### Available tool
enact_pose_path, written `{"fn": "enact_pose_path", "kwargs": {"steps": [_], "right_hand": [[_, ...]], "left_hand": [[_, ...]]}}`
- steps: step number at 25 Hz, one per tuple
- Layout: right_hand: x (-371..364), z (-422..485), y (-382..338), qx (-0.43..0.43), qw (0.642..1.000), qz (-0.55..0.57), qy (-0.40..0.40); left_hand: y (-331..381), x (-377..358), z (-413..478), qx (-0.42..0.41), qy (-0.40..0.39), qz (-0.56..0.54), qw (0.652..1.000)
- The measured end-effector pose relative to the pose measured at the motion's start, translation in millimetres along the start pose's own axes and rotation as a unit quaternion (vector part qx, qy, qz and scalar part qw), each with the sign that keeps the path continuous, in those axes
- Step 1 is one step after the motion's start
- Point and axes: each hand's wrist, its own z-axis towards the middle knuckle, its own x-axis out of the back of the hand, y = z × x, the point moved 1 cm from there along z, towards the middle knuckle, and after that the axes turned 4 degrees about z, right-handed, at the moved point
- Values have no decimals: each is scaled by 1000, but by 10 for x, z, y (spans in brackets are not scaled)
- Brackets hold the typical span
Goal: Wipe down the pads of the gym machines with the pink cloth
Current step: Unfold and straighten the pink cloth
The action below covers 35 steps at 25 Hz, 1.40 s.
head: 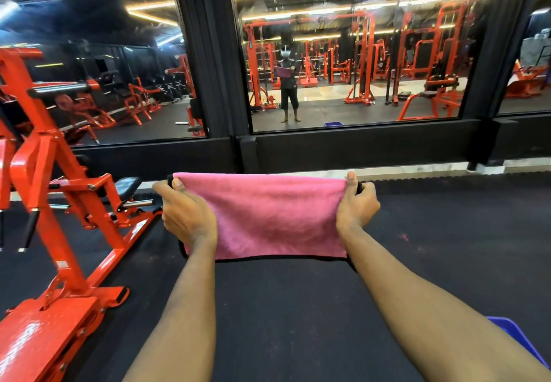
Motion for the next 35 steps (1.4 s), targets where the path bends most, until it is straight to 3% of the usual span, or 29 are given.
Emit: {"fn": "enact_pose_path", "kwargs": {"steps": [4, 9, 13, 19, 24, 28, 32, 33, 35], "right_hand": [[-4, 34, -136, -14, 993, -118, 13], [-119, 129, -107, -102, 943, -270, -167], [-296, -208, -89, -9, 930, -229, -289], [-414, -731, -178, 70, 900, -120, -412], [-395, -840, -193, 114, 892, -94, -428], [-345, -830, -220, 114, 892, -90, -428], [-271, -765, -240, 99, 896, -57, -430], [-259, -743, -246, 100, 897, -62, -426], [-235, -695, -269, 102, 897, -75, -424]], "left_hand": [[-59, 9, -57, 23, -13, 41, 999], [-148, -100, 46, 157, -201, 142, 956], [-51, -289, -26, 45, -370, 99, 923], [200, -289, -309, -56, -460, 26, 886], [232, -181, -311, -70, -486, 8, 871], [225, -99, -274, -29, -567, -30, 822], [188, -9, -241, -46, -616, -74, 783], [153, -14, -232, -49, -616, -81, 782], [61, -47, -201, -70, -577, -69, 811]]}}
